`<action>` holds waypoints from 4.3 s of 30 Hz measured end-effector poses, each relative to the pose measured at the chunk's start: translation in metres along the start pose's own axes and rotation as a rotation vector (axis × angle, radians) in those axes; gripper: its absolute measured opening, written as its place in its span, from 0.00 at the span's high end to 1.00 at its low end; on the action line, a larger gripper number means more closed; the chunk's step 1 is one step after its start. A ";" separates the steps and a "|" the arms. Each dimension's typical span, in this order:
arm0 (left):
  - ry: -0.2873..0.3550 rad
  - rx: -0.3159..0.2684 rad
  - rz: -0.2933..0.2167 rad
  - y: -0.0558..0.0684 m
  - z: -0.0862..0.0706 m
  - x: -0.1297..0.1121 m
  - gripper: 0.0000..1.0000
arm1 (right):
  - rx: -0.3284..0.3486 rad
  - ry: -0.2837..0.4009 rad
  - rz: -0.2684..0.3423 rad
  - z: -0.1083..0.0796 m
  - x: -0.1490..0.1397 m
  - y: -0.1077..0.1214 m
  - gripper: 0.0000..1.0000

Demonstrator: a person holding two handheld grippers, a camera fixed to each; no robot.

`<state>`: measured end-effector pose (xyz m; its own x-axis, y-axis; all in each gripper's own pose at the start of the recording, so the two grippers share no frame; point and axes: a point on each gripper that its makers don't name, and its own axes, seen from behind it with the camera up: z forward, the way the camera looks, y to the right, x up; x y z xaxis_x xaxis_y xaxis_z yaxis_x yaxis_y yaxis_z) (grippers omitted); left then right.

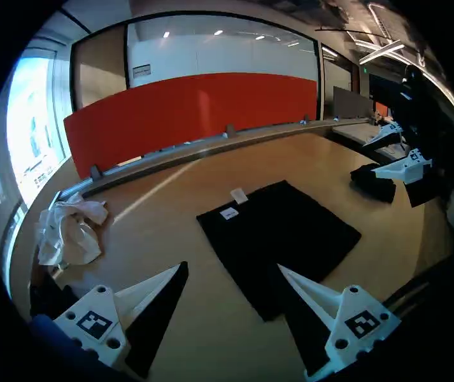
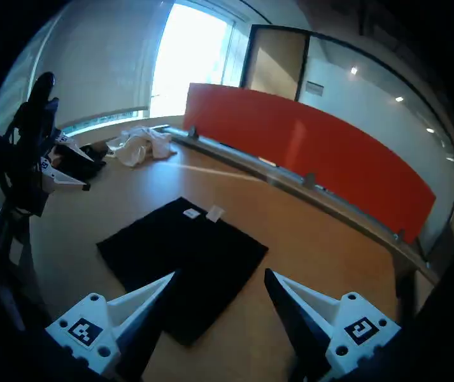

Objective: Fold towel

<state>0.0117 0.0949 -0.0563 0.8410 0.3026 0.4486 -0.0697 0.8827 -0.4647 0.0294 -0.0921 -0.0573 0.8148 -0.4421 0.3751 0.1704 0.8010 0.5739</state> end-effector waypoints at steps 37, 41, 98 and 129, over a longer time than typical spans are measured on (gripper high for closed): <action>-0.237 -0.097 0.005 0.051 0.057 -0.115 0.08 | 0.109 -0.243 -0.014 0.041 -0.148 -0.043 0.05; -0.256 -0.102 -0.008 0.056 0.057 -0.122 0.07 | 0.118 -0.260 -0.016 0.040 -0.154 -0.046 0.08; -0.346 -0.093 -0.004 0.074 0.060 -0.130 0.90 | 0.156 -0.294 0.097 0.047 -0.167 -0.060 0.87; -0.353 -0.084 -0.056 0.077 0.019 -0.079 0.90 | 0.162 -0.183 0.109 -0.001 -0.095 -0.047 0.88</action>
<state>-0.0703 0.1453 -0.1135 0.6042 0.3729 0.7042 0.0282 0.8732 -0.4865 -0.0557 -0.0876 -0.1208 0.7075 -0.4340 0.5577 -0.0156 0.7794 0.6263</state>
